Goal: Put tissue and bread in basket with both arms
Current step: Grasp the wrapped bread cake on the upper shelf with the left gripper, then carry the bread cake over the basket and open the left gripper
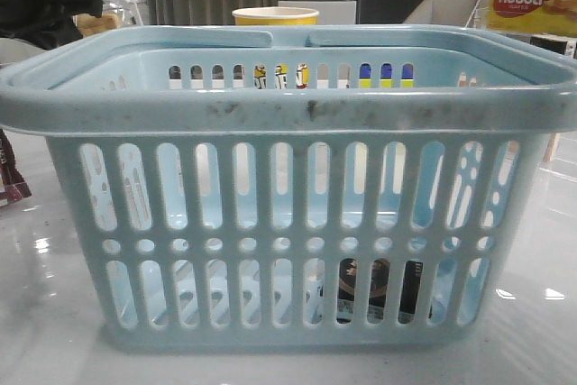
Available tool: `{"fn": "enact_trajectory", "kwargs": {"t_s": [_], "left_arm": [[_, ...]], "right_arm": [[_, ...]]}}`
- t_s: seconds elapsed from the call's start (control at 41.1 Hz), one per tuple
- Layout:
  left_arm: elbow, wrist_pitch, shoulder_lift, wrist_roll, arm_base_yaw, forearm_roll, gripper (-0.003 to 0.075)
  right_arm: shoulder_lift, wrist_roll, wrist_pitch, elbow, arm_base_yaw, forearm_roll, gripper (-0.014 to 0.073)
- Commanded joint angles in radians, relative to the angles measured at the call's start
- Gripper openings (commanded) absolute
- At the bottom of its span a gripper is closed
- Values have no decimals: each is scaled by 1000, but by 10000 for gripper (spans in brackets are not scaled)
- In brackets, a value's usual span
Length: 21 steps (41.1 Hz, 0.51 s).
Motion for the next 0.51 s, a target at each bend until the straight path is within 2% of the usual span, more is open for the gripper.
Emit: {"fn": "enact_trajectory", "kwargs": {"t_s": [0.0,0.049,0.487], "left_arm": [[-36,-10,-76,-2,-6,-11,109],[-36,16,-91,-2,-6,-11,92],[-36,255,-315,-2,-6,-45,93]], "right_arm": [[-4,-11,-69,-26,-1,-10,561],[-4,-11,-69,-26,-1,-10,561],[-4,-11,-69,-26,-1,-10,561]]}}
